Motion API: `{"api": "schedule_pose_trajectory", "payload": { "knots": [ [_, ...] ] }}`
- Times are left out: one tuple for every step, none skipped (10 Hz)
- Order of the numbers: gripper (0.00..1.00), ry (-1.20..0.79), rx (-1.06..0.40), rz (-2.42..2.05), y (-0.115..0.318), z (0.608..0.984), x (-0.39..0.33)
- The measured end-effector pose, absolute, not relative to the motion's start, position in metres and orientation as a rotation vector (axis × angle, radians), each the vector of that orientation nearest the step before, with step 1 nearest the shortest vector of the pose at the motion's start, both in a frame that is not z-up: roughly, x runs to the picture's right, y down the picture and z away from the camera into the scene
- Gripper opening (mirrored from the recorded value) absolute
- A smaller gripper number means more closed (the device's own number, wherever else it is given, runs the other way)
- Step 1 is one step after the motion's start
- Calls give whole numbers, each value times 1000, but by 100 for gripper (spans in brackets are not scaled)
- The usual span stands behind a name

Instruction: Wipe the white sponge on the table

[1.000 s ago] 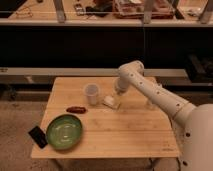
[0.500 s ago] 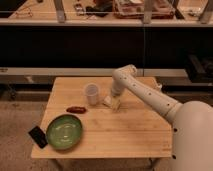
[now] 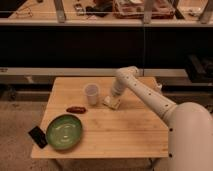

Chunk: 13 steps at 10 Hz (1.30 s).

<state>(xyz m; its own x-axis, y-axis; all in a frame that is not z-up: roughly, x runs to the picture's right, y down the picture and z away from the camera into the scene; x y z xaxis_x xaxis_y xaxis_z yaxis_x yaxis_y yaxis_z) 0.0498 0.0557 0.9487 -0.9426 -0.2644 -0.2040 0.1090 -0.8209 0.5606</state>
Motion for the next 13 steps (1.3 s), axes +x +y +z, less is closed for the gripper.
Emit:
{"api": "schedule_pose_trajectory", "payload": {
  "knots": [
    [38,-854,407,-2788,59,950,54],
    [28,-883,408,-2780,65,950,56],
    [18,-909,400,-2780,69,950,59],
    [6,-938,387,-2781,74,951,64],
    [2,-948,384,-2784,75,950,66],
    [0,-945,383,-2789,74,947,71],
    [0,-930,372,-2808,70,940,82],
    [0,-907,392,-2826,66,928,88],
    [0,-903,408,-2841,67,920,87],
    [0,-912,424,-2861,75,911,84],
    [0,-934,432,-2882,93,902,83],
    [0,-957,432,-2891,113,894,83],
    [0,-973,434,-2893,129,889,82]
  ]
}}
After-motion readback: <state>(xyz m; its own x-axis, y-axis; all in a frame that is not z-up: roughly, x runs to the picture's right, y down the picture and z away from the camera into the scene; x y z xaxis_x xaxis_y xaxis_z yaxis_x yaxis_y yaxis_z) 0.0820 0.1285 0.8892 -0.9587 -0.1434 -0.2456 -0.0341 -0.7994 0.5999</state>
